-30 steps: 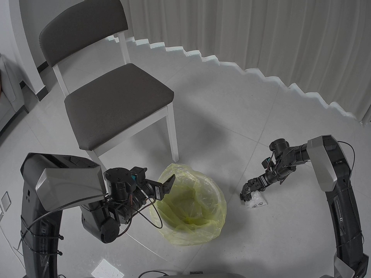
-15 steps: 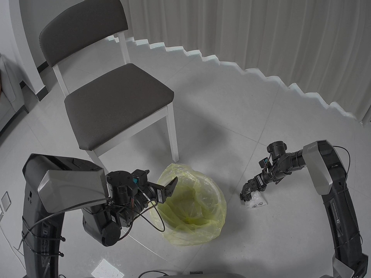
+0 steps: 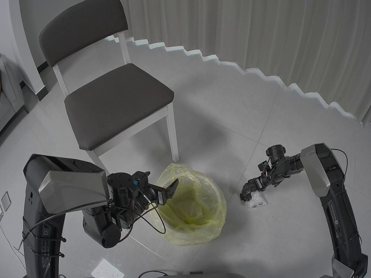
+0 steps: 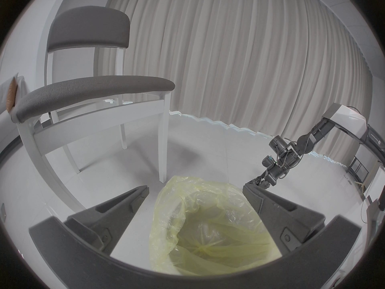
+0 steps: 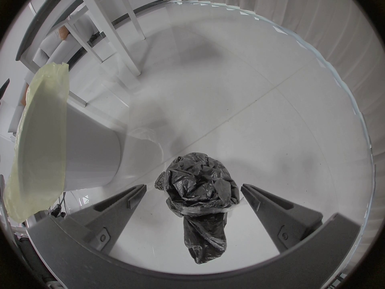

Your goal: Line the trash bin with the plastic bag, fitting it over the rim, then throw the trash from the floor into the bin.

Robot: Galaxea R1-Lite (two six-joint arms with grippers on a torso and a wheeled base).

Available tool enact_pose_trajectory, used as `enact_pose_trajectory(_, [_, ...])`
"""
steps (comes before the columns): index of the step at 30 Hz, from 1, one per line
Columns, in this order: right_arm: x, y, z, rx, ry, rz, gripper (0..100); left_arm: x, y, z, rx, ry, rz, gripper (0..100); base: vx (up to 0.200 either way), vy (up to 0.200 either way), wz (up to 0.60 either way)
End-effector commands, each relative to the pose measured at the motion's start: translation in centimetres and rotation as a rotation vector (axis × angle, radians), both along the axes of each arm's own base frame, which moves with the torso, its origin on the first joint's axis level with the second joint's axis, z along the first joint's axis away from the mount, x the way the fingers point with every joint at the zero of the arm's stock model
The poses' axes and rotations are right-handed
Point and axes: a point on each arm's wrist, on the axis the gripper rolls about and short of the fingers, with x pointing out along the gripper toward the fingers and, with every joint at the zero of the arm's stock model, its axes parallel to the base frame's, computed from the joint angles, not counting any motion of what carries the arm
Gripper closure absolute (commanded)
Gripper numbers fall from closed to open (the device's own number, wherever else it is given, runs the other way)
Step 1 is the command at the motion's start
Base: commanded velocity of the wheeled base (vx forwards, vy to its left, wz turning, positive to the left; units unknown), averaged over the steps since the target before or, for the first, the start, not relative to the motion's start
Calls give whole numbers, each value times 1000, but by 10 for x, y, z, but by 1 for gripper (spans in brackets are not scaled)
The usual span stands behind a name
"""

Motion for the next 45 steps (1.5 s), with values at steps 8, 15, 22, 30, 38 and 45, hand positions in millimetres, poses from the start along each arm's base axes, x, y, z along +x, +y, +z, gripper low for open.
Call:
enact_pose_trajectory(8, [-3,1,-12,-2,28,2,100,-3,-1,3,-7,-11,-10,0,0,0,0])
enact_pose_trajectory(15, [3,2,20,-2,-40,10,100,-5,1,7,-10,-13,-7,0,0,0,0])
enact_pose_trajectory(22, [-8,33,161,31,-297,81,100,-9,6,21,-41,-26,8,0,0,0,0])
enact_pose_trajectory(30, [-85,96,268,79,-504,255,100,-14,10,33,-50,-42,12,0,0,0,0])
enact_pose_trajectory(38, [-172,157,302,146,-542,462,100,-16,11,41,-79,-49,18,0,0,0,0])
enact_pose_trajectory(45, [-204,176,268,126,-414,551,100,-18,12,54,-99,-84,16,0,0,0,0])
